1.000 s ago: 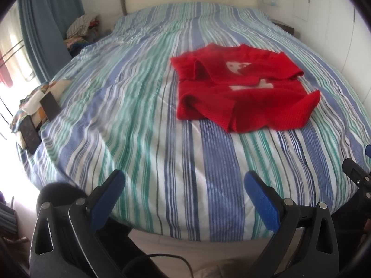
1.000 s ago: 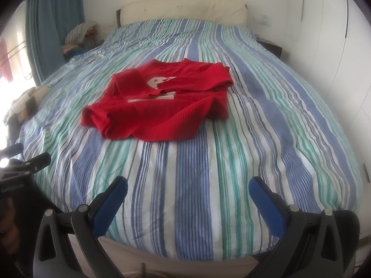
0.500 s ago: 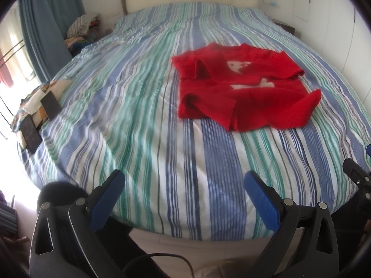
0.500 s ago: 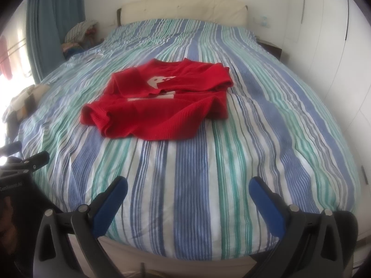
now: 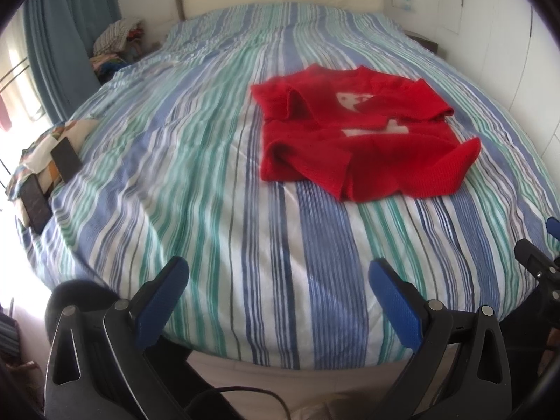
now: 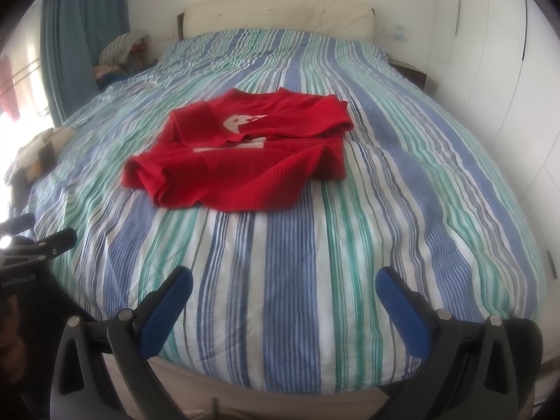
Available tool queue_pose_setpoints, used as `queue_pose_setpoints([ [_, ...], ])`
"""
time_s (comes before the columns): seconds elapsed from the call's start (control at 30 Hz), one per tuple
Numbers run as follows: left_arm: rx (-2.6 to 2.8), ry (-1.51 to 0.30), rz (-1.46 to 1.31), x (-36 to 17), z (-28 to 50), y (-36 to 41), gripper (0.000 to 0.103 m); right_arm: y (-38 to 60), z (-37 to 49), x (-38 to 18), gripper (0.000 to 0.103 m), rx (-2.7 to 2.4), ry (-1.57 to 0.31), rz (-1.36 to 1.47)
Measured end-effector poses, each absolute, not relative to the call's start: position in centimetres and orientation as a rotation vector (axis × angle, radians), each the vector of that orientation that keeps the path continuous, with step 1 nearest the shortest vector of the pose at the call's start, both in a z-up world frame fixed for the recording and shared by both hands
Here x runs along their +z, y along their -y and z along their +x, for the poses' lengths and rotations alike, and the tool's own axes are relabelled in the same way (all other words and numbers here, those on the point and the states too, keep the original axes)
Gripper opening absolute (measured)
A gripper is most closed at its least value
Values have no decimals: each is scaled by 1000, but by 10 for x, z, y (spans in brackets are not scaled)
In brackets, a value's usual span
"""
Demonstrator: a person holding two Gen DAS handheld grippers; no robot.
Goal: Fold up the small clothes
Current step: 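Grasp the red sweater hem with both grippers and pull it taut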
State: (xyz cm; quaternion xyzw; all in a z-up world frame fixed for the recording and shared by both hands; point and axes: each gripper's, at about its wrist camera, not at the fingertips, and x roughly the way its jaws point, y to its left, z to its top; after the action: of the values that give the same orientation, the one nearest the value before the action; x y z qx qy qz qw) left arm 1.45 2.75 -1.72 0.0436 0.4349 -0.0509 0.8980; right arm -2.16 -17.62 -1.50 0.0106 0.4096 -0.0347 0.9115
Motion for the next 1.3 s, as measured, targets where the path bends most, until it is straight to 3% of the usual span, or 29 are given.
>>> queue_pose_setpoints([
  [0.2, -391, -936, -21, -36, 63, -28, 102, 225, 4, -27, 103, 122, -733, 141],
  [0.47, -467, -1006, -86, -65, 143, -3, 101, 259, 115, -88, 101, 462, -852, 267],
  [0.53, -472, -1026, -153, -66, 154, -7, 96, 257, 135, -97, 96, 532, -860, 305],
  [0.6, -480, -1041, -202, -66, 162, -10, 81, 254, 148, -103, 86, 629, -862, 372],
  [0.63, -486, -1053, -215, -67, 165, -12, 59, 251, 151, -105, 77, 676, -864, 393],
  [0.67, -491, -1064, -221, -68, 166, -13, 28, 247, 151, -104, 66, 720, -865, 403],
  [0.7, -494, -1075, -226, -69, 166, -16, 12, 244, 150, -103, 60, 761, -865, 407],
  [0.73, -503, -1086, -236, -71, 165, -20, 5, 241, 145, -100, 50, 792, -860, 404],
  [0.77, -518, -1085, -254, -70, 162, -26, 4, 241, 140, -97, 37, 816, -859, 398],
  [0.83, -562, -1082, -282, -65, 151, -40, 3, 240, 128, -92, 21, 837, -862, 374],
  [1.03, -662, -1060, -239, -53, 113, -75, 6, 256, 94, -83, 20, 871, -883, 356],
  [1.1, -648, -1078, -236, -61, 114, -77, 22, 258, 90, -87, 20, 856, -901, 343],
  [1.17, -656, -1072, -278, -67, 113, -77, 73, 260, 91, -96, 22, 798, -923, 328],
  [1.2, -651, -1055, -304, -69, 113, -78, 78, 262, 92, -101, 23, 775, -934, 343],
  [1.27, -673, -1045, -349, -71, 115, -74, 80, 268, 94, -108, 36, 759, -936, 398],
  [1.3, -678, -1046, -358, -72, 117, -71, 80, 270, 95, -109, 38, 751, -930, 417],
])
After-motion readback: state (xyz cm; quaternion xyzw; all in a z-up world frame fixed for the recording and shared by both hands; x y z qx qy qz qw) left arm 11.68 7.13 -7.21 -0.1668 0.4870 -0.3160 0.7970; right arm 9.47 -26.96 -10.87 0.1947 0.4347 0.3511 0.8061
